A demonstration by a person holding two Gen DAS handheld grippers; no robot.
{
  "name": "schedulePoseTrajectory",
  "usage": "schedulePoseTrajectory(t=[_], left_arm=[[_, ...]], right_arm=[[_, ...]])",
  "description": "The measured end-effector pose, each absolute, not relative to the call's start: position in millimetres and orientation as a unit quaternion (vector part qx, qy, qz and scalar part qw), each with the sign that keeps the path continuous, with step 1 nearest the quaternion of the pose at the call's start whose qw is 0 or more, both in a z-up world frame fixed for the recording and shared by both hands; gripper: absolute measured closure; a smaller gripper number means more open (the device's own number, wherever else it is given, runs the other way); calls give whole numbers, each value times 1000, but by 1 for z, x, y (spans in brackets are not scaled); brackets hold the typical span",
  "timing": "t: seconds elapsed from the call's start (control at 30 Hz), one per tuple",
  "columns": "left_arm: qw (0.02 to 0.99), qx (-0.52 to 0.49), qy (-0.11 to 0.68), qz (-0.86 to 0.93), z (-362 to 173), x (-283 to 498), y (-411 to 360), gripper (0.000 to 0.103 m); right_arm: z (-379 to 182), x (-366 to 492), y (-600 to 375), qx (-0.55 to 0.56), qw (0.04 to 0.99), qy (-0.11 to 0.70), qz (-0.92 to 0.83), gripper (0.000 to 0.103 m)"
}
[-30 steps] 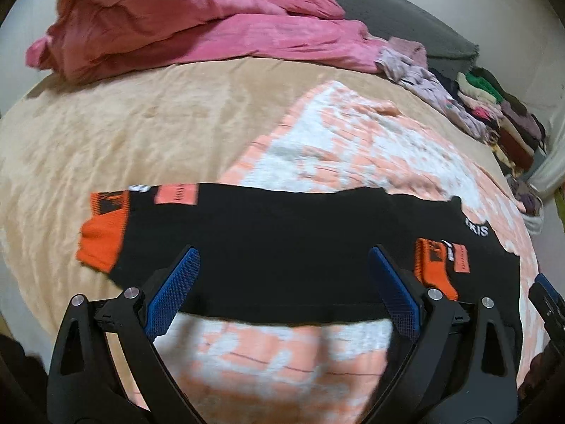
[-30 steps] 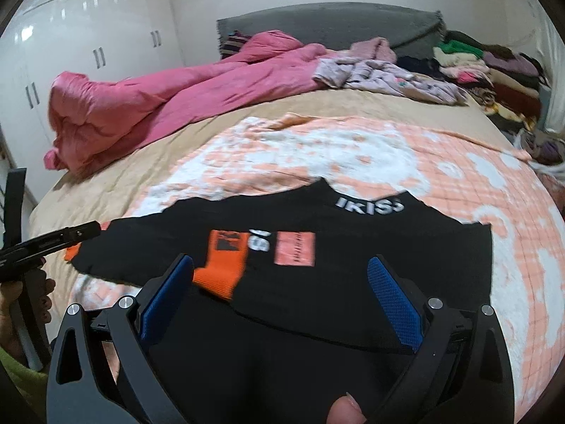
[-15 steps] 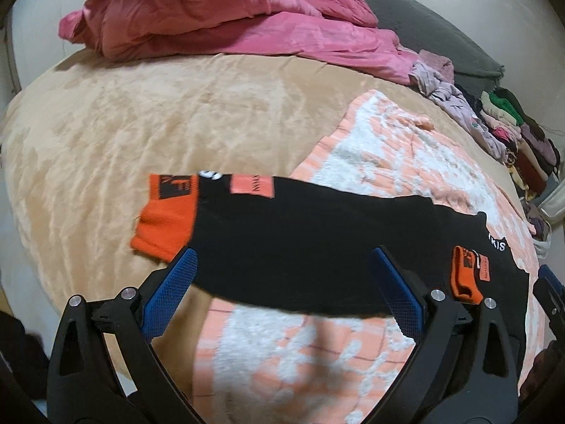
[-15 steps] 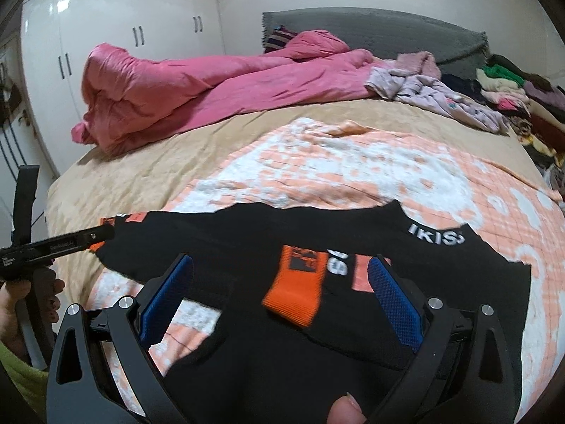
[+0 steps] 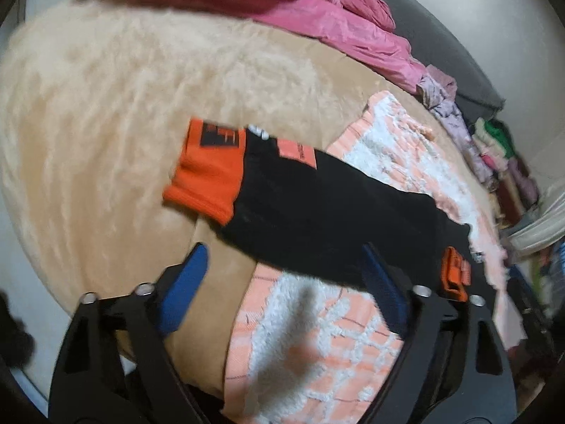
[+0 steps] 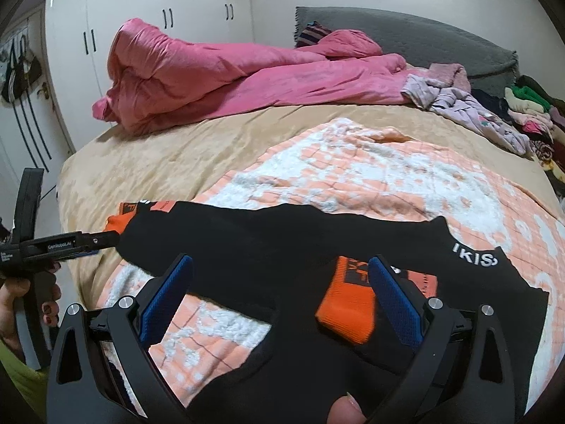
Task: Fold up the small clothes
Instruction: 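Move the left gripper to the other orange cuff and grasp it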
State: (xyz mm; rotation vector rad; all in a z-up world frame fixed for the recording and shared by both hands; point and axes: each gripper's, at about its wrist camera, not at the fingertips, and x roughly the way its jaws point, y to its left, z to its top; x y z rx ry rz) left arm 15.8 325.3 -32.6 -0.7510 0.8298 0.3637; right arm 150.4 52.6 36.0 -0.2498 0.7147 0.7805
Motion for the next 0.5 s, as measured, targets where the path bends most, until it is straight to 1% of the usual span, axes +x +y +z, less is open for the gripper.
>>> schedulePoseTrajectory(t=[0.07,0.13,0.5], left_arm=[[825,-372,392,168,-40,14,329,45],[818,-393,391,155,-47,16,331,52],[812,-399,376,200,-62,46,341,52]], right_arm=[[33,149,57,-121,854,341,374,5],[31,146,60,-123,851,344,378,5],[14,153,53,-115,851,362,363,5]])
